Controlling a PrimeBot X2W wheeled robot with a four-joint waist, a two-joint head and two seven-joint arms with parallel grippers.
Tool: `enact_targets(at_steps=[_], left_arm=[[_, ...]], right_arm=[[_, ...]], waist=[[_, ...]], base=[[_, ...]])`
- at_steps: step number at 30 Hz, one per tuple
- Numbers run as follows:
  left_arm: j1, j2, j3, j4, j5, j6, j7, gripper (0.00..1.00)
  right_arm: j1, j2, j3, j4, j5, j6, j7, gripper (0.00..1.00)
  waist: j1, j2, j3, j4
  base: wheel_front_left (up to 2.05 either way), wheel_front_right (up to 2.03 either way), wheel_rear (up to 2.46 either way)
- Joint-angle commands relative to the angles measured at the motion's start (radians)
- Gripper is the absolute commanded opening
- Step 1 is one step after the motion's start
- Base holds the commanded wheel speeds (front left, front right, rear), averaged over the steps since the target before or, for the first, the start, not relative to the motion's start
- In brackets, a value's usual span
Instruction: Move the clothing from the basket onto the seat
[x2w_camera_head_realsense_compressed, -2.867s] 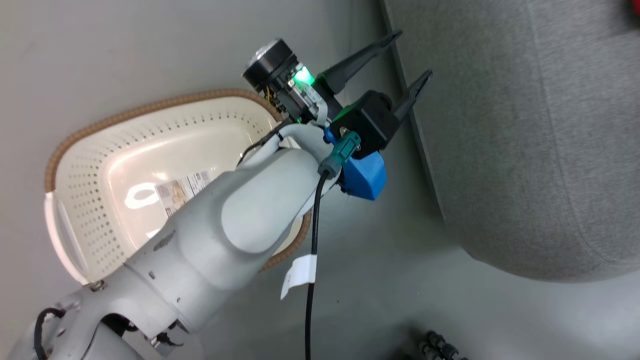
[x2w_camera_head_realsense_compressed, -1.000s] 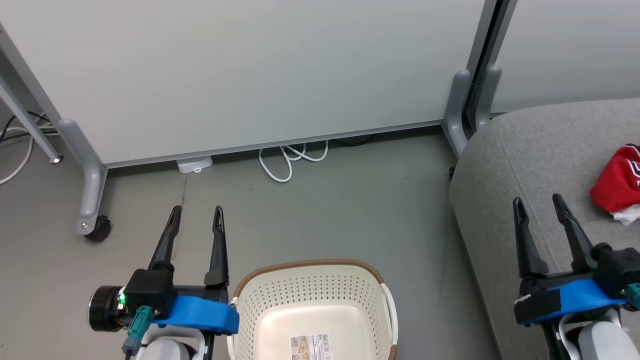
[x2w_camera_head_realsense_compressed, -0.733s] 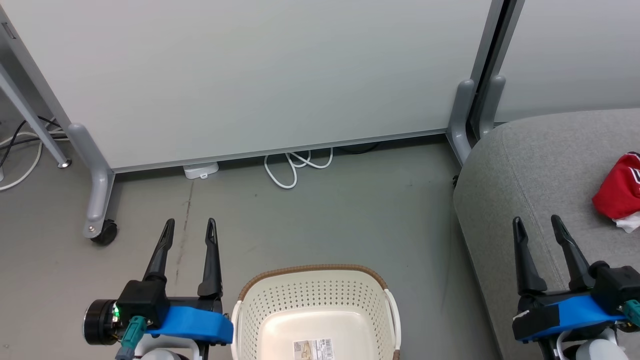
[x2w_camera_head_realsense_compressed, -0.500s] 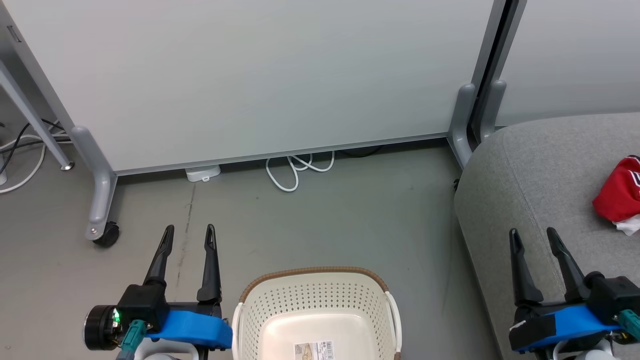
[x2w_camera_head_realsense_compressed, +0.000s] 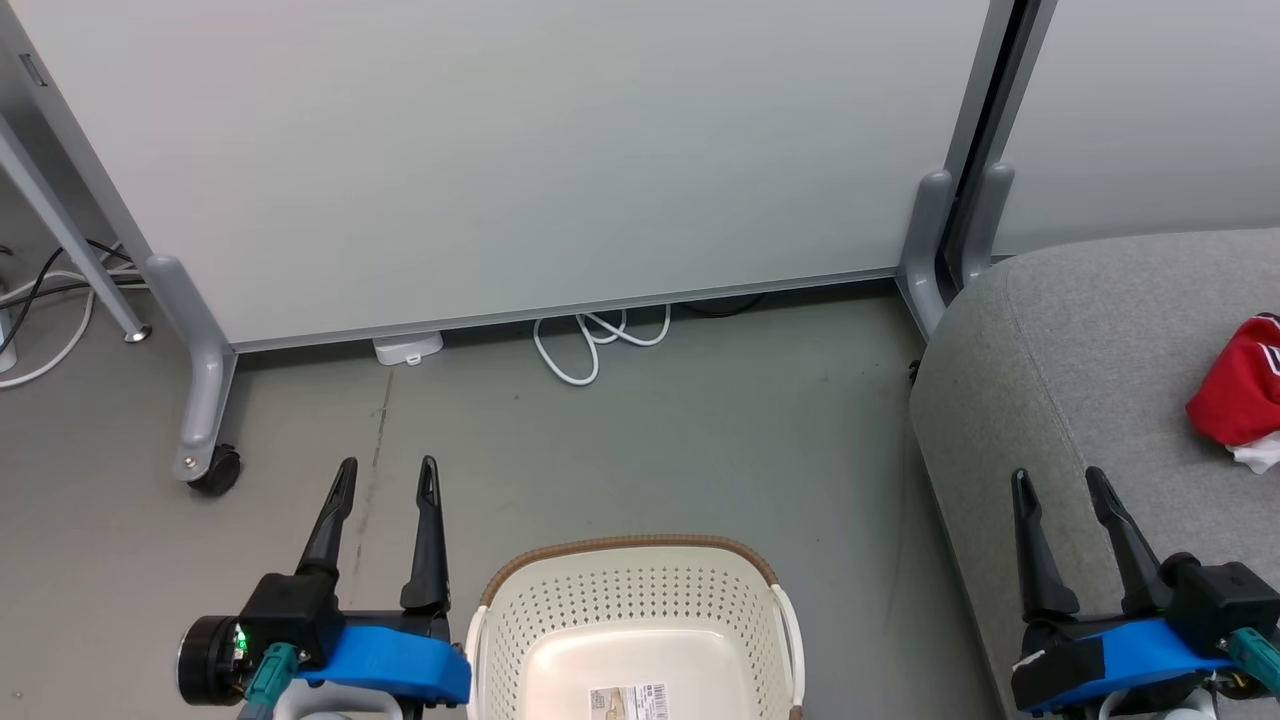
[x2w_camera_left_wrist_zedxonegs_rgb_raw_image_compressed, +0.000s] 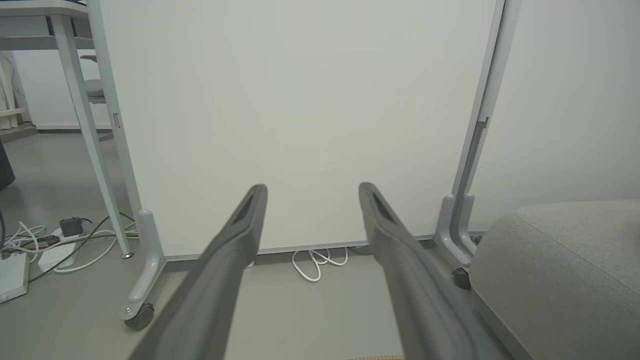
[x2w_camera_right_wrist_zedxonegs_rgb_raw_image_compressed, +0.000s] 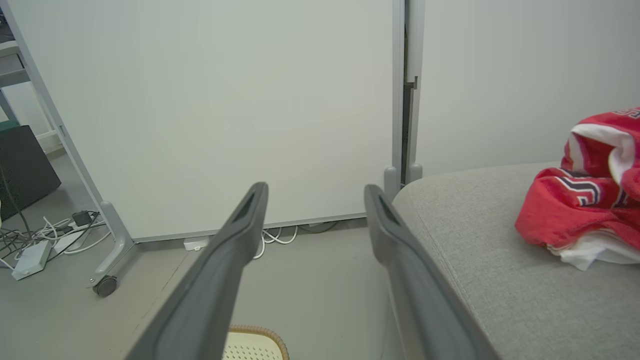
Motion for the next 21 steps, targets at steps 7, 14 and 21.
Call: enact_targets(at_steps=[7,14,21], left_arm=[[0.018,0.000,0.002,0.030,-0.025,-0.001,0.009,0.00],[0.010,0.000,0.025,0.030,-0.165,-0.008,0.046,0.00],[0.002,0.000,0.048,0.028,-0.310,-0.016,0.083,0.00]], right_arm=[[-0.001,0.006,-0.005,0.034,0.021,0.000,0.010,0.00],[-0.009,0.008,-0.012,0.034,0.159,0.000,0.049,0.00],[-0.012,0.010,-0.013,0.026,0.304,0.000,0.083,0.00]], waist=[[0.0000,-0.0001,0.001,0.002],[0.0000,-0.0001,0.001,0.000],[0.0000,-0.0001,0.002,-0.002]], base=[[0.00,0.00,0.00],[0.00,0.00,0.00],[0.00,0.00,0.00]])
